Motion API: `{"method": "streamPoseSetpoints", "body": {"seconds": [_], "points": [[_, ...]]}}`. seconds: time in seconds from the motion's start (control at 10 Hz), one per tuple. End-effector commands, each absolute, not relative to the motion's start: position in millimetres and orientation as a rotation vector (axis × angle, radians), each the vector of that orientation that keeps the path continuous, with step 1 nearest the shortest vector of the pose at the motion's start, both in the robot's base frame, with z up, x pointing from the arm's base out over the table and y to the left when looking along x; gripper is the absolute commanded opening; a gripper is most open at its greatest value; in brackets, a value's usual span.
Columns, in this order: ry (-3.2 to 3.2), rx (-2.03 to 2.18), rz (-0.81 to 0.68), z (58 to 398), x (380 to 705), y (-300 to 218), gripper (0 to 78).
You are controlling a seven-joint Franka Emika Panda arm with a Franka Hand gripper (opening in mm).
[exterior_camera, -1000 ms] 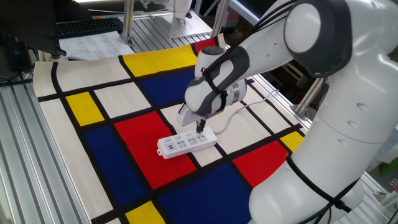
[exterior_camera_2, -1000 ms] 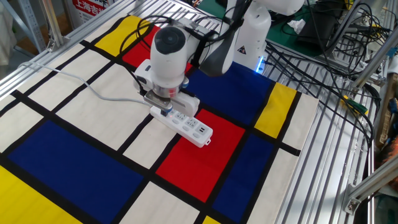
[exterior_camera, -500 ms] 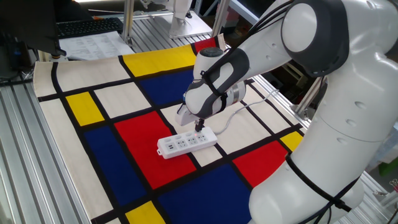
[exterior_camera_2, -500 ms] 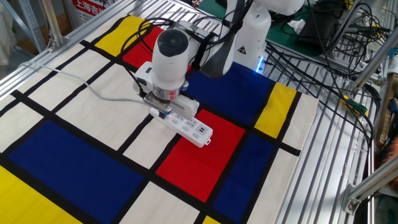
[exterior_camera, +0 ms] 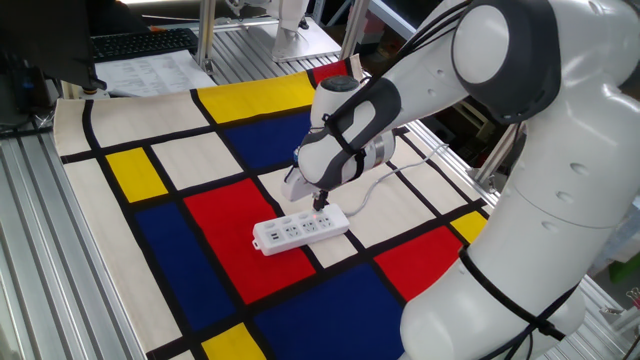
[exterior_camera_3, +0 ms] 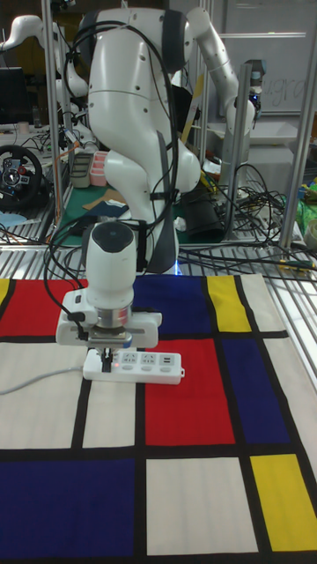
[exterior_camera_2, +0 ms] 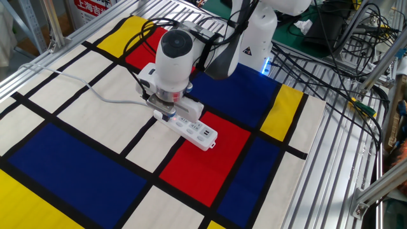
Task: Turn on the power strip by pressing the button
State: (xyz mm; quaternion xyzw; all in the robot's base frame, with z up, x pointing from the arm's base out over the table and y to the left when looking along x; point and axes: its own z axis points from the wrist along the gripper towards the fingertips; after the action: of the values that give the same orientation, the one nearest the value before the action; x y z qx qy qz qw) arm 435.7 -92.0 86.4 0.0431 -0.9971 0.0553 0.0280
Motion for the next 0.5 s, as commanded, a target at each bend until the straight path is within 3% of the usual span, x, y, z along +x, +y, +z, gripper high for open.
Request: {"method": "streamPoseSetpoints", "body": {"seconds": [0.1,0.5], "points": [[-2.945,0.017,0.185,87.7,391.9,-84.8,0.0],[-2.951,0.028,0.193,78.6,392.9,-82.4,0.0]]}}
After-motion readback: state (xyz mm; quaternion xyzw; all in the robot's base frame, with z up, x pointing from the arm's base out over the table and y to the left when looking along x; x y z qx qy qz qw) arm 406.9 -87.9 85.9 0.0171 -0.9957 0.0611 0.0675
